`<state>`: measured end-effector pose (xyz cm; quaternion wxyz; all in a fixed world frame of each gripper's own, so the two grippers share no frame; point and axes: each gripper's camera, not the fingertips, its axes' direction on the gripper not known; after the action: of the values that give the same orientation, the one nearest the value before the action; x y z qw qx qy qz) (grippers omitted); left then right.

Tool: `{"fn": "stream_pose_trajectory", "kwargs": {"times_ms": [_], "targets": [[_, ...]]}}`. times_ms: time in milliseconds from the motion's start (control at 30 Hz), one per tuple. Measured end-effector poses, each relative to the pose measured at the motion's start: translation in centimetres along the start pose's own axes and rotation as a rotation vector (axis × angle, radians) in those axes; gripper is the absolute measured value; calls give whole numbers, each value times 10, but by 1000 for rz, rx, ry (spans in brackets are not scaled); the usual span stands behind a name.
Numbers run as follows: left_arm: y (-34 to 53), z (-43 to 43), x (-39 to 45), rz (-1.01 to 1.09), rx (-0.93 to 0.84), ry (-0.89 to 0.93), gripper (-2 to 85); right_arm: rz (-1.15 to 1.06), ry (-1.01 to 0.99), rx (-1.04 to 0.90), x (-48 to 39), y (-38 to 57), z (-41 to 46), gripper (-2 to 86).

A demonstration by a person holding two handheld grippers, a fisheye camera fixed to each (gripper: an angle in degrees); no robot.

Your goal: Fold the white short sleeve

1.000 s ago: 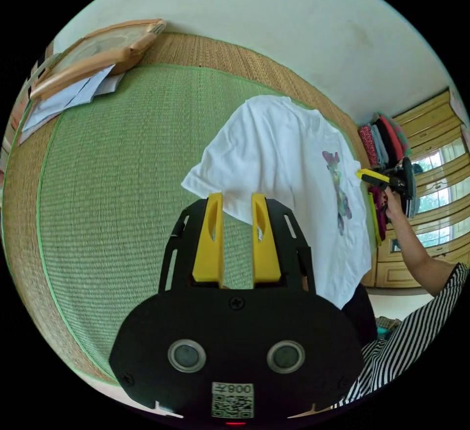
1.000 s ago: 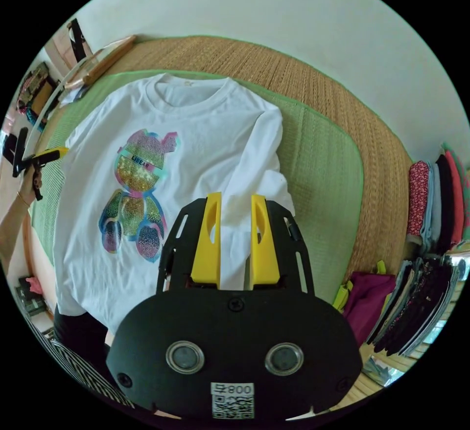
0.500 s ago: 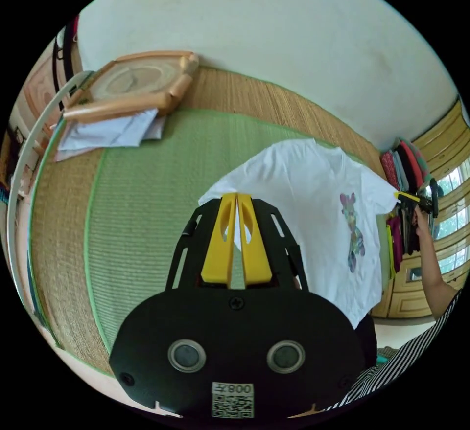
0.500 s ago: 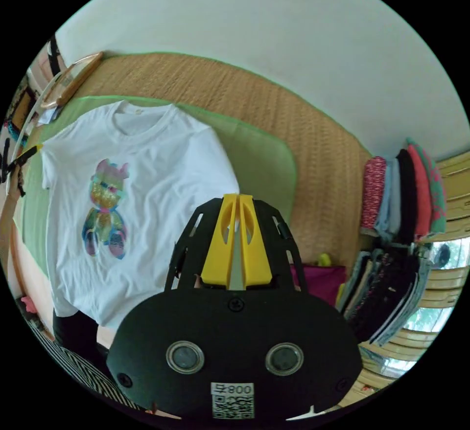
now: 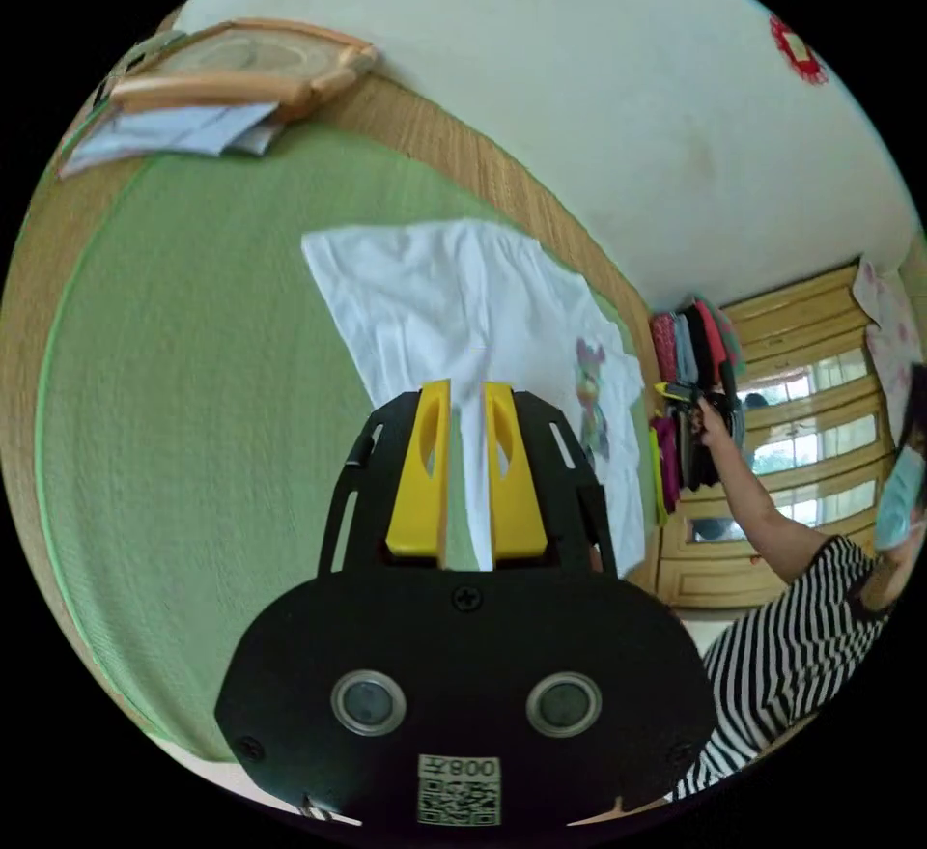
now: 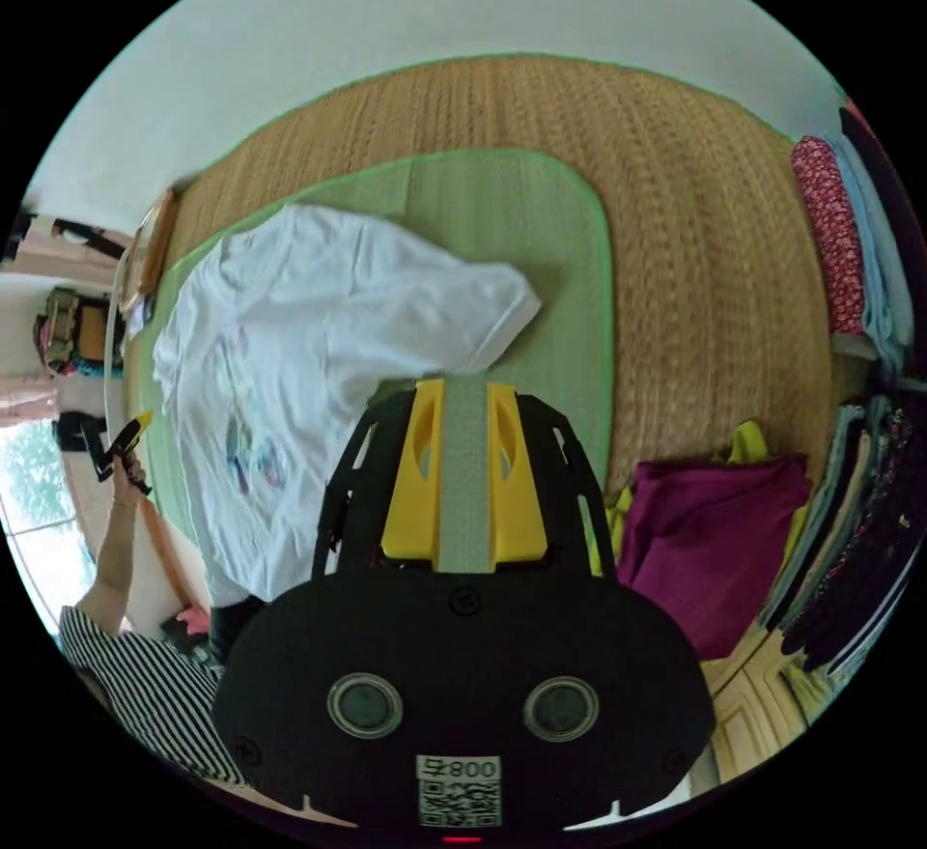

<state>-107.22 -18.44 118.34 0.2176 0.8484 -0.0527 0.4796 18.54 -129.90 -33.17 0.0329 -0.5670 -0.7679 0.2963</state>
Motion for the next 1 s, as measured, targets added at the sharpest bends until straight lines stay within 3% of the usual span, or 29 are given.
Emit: {"fn": "stream_pose_trajectory", "kwargs": {"times_ms": [133,367,567,1000], "targets": [[84,-3,-2,-72,-109,88,85,-104,-71,-47,-19,125,33,82],[202,-5,2,-250,-215,167,105,-23,-101,-168,-18,321,77,91],[205,15,-2,-273,-211,199,106,37,-172,-196,-15,382,103,91],[182,58,46,-174,-309,181,21,-26,77,-213,-44,442,110,25]]}}
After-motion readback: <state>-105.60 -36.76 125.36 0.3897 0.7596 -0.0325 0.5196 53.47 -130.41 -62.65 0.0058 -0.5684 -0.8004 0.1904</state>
